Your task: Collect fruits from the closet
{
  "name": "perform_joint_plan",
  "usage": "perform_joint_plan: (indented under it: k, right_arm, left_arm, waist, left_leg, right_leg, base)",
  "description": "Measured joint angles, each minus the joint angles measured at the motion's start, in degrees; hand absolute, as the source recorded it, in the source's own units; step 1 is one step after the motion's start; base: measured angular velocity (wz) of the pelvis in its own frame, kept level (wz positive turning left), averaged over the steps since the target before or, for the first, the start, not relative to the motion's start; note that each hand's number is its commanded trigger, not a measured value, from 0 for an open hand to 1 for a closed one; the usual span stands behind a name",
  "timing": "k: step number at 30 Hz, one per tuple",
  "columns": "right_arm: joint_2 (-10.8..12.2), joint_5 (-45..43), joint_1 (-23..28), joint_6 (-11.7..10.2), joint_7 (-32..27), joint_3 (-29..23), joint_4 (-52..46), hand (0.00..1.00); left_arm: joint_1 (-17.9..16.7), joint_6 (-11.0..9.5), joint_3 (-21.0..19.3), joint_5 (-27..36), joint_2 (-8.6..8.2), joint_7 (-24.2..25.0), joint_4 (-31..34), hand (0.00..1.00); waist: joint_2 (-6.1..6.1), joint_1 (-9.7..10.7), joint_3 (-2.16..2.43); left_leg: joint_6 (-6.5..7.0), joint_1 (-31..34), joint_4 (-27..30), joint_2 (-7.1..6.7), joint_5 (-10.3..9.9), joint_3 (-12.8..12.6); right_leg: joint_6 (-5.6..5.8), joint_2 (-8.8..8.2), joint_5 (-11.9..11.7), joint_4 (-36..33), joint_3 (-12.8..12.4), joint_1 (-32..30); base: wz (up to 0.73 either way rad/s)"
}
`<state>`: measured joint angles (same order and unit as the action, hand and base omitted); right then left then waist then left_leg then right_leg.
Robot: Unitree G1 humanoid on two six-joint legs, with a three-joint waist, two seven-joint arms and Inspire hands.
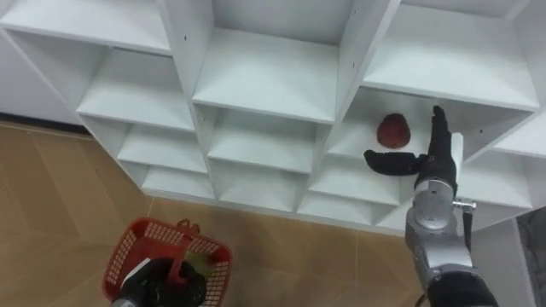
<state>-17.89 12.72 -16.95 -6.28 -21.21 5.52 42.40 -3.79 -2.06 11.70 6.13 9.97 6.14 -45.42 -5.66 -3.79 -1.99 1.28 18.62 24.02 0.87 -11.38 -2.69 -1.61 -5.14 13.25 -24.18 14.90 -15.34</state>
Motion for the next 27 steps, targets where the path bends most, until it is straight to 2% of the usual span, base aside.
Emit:
perform_joint_plan:
  k: [6, 13, 22, 27]
  right_arm:
    - [-0.19, -1.81, -0.25, -0.05, -2.06, -1.46, 0.04, 0.0]
    - [-0.24, -2.24, -1.05, -0.65, -5.6, -1.46, 0.44, 0.0]
    - [-0.48, -5.06, -2.28, -0.65, -8.28, -1.3, 1.95, 0.0]
    - [-0.75, -9.57, -5.58, -0.65, -10.49, -2.2, 2.31, 0.0]
  left_arm:
    - [-0.98, 0.0, -0.17, -0.02, -0.29, 0.8, 0.01, 1.0]
    - [-0.23, -0.12, -0.05, 0.05, -0.42, 0.89, 0.34, 1.0]
    - [-0.17, -0.14, 0.34, 2.49, -0.25, 0.95, 0.39, 1.0]
    - [0.03, -0.1, 0.44, 2.45, -0.49, 0.95, 0.19, 1.0]
  waist:
    - [0.01, -1.19, 0.01]
    - [0.07, -2.53, 0.01]
    - [0.43, -2.7, -0.24]
    - [0.43, -2.52, -0.26]
  left_leg:
    - [0.03, 2.06, 1.57, -0.19, 0.03, 0.53]
    - [0.08, 4.63, 2.03, -0.32, 0.03, 0.39]
    - [0.18, 6.82, 2.08, -0.43, -0.04, -0.06]
    - [0.22, 7.32, 1.54, -0.61, -0.01, -0.34]
  right_leg:
    - [-0.11, -0.29, 0.24, -1.48, 0.15, -2.03]
    - [-0.09, -0.35, 0.28, -2.15, -0.49, -4.84]
    - [-0.06, -0.78, 0.56, -2.81, -0.44, -7.38]
    - [0.01, -0.88, 0.63, -3.05, -0.94, -8.46]
  base:
    - [0.03]
    - [-0.03]
    - [0.0]
    - [-0.02]
